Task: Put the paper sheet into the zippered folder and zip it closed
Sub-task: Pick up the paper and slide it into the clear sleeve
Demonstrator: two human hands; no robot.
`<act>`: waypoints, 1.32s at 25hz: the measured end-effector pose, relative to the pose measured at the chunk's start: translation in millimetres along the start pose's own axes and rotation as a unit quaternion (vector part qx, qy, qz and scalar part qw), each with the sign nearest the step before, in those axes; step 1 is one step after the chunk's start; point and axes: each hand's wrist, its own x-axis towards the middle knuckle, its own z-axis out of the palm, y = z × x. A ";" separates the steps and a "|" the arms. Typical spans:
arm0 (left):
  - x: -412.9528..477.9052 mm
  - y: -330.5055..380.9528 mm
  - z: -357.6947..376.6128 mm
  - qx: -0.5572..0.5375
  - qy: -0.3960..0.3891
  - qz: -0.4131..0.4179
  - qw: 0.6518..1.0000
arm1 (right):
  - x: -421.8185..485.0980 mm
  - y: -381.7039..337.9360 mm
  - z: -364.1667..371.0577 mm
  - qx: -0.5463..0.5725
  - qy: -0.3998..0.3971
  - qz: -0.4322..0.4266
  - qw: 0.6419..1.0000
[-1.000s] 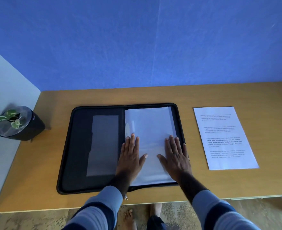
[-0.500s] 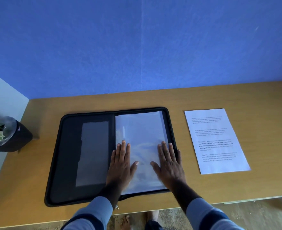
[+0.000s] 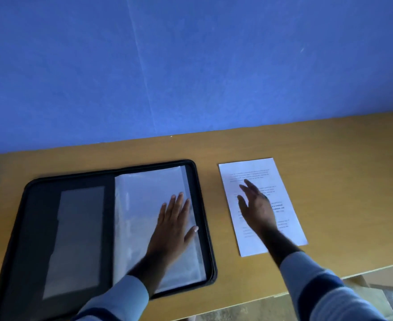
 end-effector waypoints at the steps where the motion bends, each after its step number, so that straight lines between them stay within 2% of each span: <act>1: 17.4 14.7 0.5 -0.012 -0.017 0.022 1.000 | 20.7 21.1 -14.6 -0.006 -0.014 0.027 1.000; 4: 57.2 54.5 10.7 -0.008 -0.068 0.084 0.994 | 70.6 74.0 -44.4 -0.047 -0.092 0.068 0.992; 7: 73.2 77.9 24.9 0.031 -0.099 0.116 0.988 | 99.9 102.6 -56.6 -0.054 -0.143 0.062 0.986; 15: 82.3 90.8 33.8 0.050 -0.103 0.094 0.989 | 122.3 116.2 -61.0 -0.095 -0.156 -0.002 0.983; 18: 80.6 93.9 30.0 0.039 -0.109 0.083 0.990 | 128.2 113.6 -65.4 -0.097 -0.180 0.023 0.979; 22: 79.1 98.3 23.5 0.039 -0.121 0.066 0.990 | 125.9 103.5 -62.7 -0.082 -0.152 0.045 0.984; 24: 79.1 100.1 21.2 0.041 -0.126 0.063 0.989 | 120.7 96.3 -61.6 -0.022 -0.142 0.064 0.988; 26: 79.2 100.8 20.8 0.039 -0.128 0.062 0.989 | 109.5 93.6 -64.8 0.125 -0.113 0.117 0.979; 27: 79.3 101.1 21.4 0.039 -0.125 0.062 0.989 | 99.7 94.4 -68.4 0.214 -0.087 0.151 0.961; 29: 80.0 100.7 22.4 0.039 -0.123 0.063 0.990 | 75.9 101.5 -74.9 0.361 -0.058 0.230 0.902; 30: 80.6 100.0 23.1 0.041 -0.127 0.064 0.989 | 63.8 104.5 -76.4 0.394 -0.073 0.250 0.882; 31: 80.5 99.5 23.5 0.043 -0.133 0.065 0.988 | 52.6 106.0 -76.5 0.395 -0.093 0.255 0.878; 33: 80.9 99.8 20.4 0.028 -0.139 0.076 0.987 | 32.6 100.4 -78.5 0.358 -0.108 0.257 0.891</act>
